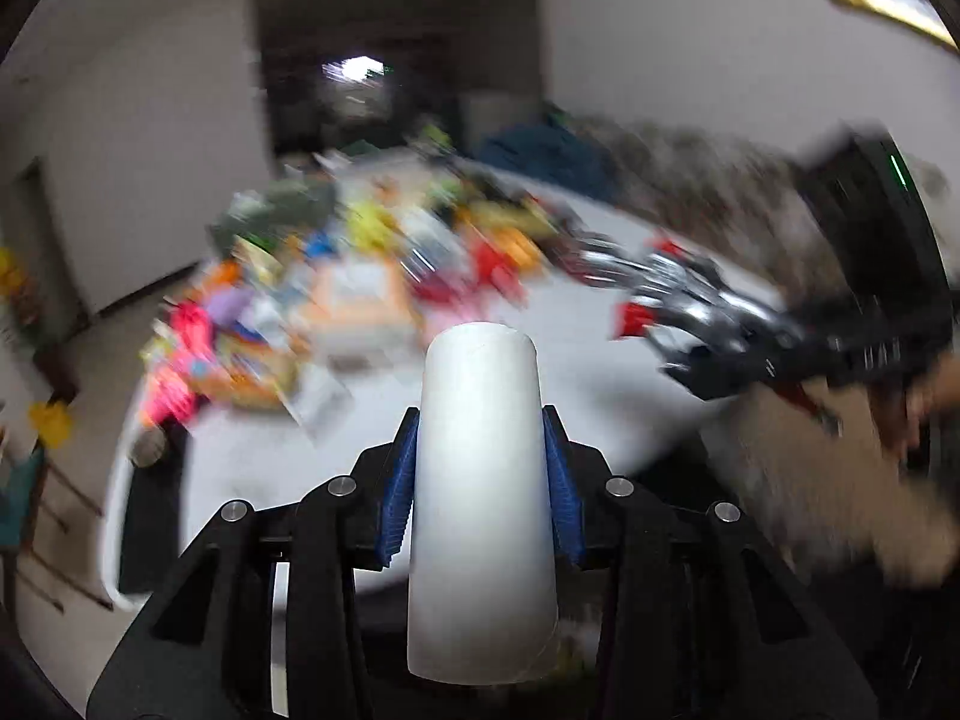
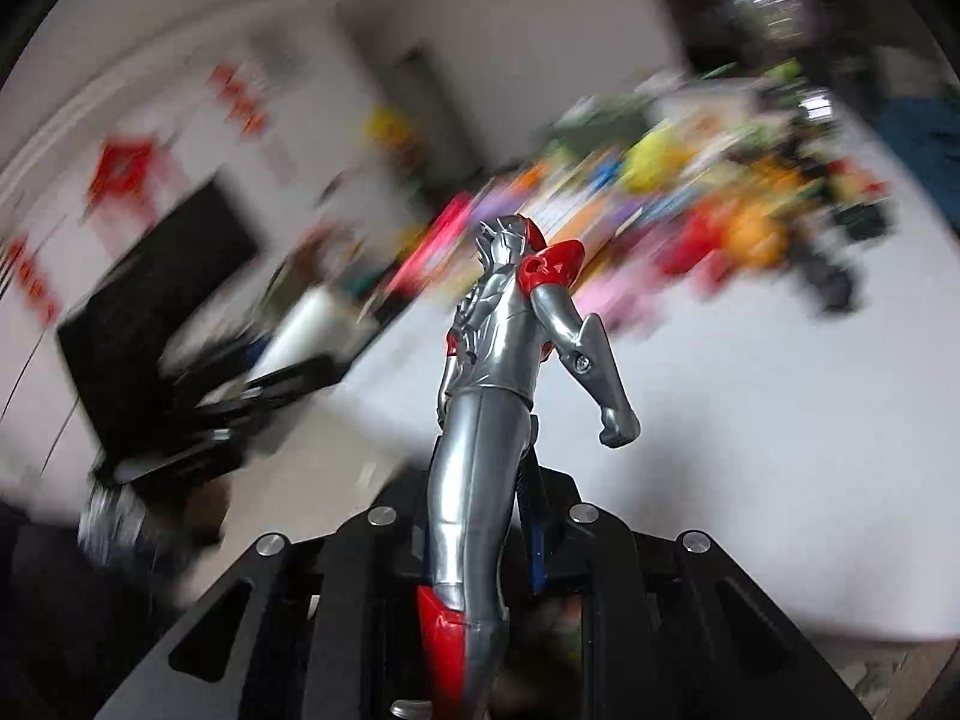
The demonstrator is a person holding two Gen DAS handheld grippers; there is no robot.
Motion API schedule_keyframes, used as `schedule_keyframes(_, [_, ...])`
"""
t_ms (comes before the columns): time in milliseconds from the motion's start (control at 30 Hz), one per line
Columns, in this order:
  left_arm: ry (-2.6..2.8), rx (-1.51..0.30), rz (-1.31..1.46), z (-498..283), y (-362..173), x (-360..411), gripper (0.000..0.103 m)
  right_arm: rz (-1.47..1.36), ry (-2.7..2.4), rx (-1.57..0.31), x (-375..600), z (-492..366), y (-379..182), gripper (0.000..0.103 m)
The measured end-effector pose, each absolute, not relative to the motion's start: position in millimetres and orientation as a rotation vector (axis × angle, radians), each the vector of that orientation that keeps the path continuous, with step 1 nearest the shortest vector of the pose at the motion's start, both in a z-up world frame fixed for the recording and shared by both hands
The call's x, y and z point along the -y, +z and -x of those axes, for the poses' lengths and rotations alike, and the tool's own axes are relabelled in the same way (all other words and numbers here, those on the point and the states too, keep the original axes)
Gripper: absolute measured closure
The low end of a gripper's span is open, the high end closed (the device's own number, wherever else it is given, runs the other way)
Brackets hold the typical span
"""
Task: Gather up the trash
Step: 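Lower both held items into the cardboard box and open both tools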
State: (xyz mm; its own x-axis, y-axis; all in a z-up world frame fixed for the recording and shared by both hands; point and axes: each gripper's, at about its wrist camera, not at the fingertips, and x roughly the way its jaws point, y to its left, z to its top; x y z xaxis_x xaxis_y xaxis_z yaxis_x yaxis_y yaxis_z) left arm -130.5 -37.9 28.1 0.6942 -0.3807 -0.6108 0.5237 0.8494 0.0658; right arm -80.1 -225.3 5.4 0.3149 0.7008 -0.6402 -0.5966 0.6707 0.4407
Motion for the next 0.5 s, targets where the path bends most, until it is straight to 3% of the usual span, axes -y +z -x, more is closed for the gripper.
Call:
schedule_keyframes(167, [-0.619,-0.857,-0.326,155.6,-66.8,37.1,0.064,-0.067,0.986,-1.154,188.7,108.6,-60.2,0.081])
schedule_keyframes(200, [-0.622,-0.895,-0.326,148.8,-82.4,29.3,0.050,-0.044,0.980,-1.203,182.3,106.9,-77.3,0.077])
schedule_keyframes(233, [-0.628,-0.940,-0.326,144.7,-98.1,25.9,0.035,-0.013,0.953,-1.237,176.6,102.9,-96.1,0.054])
schedule_keyframes(267, [-0.633,-0.989,-0.324,139.4,-114.4,23.8,0.014,0.015,0.930,-1.275,172.0,98.3,-114.0,0.041])
schedule_keyframes(300, [-0.625,-1.037,-0.313,133.2,-140.3,16.6,0.014,0.052,0.888,-1.300,169.1,93.7,-128.9,0.019])
schedule_keyframes(400, [-0.576,-1.100,-0.309,118.3,-168.6,2.8,0.014,0.156,0.800,-1.349,167.1,87.2,-148.3,0.030])
schedule_keyframes(500, [-0.557,-1.050,-0.311,117.4,-150.2,-12.6,0.014,0.158,0.867,-1.243,179.1,96.5,-99.1,0.028])
